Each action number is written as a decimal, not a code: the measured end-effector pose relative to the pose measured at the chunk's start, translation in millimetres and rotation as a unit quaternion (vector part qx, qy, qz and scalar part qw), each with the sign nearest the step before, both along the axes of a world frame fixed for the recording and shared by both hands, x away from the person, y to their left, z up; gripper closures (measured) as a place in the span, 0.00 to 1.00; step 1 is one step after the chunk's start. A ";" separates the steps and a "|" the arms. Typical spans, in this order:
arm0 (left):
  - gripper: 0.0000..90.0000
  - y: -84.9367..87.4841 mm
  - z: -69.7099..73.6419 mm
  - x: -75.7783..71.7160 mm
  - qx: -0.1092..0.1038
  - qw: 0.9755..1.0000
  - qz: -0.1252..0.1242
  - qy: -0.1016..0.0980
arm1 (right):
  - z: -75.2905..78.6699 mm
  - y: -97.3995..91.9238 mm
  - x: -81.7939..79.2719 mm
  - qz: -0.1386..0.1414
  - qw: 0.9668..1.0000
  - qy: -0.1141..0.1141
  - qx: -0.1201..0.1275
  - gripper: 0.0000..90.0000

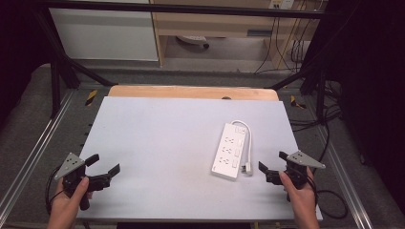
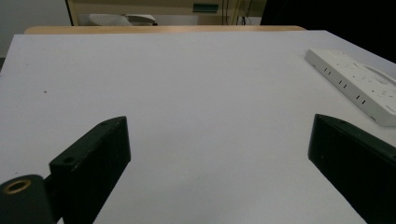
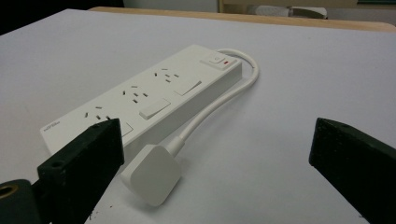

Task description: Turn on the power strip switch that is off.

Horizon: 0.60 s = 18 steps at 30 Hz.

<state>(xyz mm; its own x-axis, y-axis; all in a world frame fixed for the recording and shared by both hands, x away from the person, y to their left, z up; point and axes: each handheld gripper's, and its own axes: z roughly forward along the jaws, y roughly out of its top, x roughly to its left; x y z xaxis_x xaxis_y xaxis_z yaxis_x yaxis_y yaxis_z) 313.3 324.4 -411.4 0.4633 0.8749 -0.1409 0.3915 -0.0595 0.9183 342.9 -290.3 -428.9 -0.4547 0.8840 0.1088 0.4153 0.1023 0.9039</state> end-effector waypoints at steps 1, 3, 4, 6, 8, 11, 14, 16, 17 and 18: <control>0.06 0.0 0.0 0.0 0.000 1.000 0.000 0.000 | 0.1 0.0 0.0 0.000 1.000 0.000 0.000 0.04; 0.06 -0.2 -0.1 -0.1 0.001 1.000 0.000 0.000 | 0.6 -0.3 0.0 -0.001 1.000 0.000 0.001 0.04; 0.06 -0.2 -0.1 -0.1 0.001 1.000 0.000 0.000 | 0.8 -0.6 0.0 -0.001 1.000 0.000 0.002 0.04; 0.06 -0.2 -0.1 0.2 0.001 1.000 -0.001 -0.001 | 1.1 -0.7 -0.1 -0.001 1.000 0.000 0.002 0.04; 0.06 -0.4 0.2 0.6 0.003 1.000 -0.001 -0.001 | 2.5 -0.6 -0.3 0.003 1.000 0.006 0.005 0.03; 0.06 -1.4 0.0 0.4 0.009 1.000 -0.005 -0.001 | 4.9 -0.3 -0.9 0.006 1.000 0.007 0.004 0.03; 0.06 -1.9 -0.4 0.6 0.012 1.000 -0.006 -0.001 | 6.7 -0.5 -1.8 0.005 1.000 0.006 0.006 0.03; 0.06 -1.9 -0.2 0.8 0.014 1.000 -0.005 -0.001 | 7.5 -0.4 -2.2 0.005 1.000 0.005 0.007 0.03; 0.06 -2.0 0.0 0.8 0.012 1.000 -0.002 -0.001 | 8.4 -0.9 -2.3 0.004 1.000 0.003 0.005 0.03; 0.06 -1.8 0.0 0.9 0.014 1.000 -0.003 -0.001 | 9.8 -1.3 -3.1 0.003 1.000 0.002 0.006 0.03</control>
<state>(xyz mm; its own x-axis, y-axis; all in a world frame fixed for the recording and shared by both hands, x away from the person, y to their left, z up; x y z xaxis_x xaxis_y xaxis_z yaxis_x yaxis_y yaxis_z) 314.2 322.5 -411.4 0.4685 0.8758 -0.1159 0.3888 -0.0866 0.9173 339.8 -291.6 -419.2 -0.4593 0.8799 0.1218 0.4184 0.0933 0.9035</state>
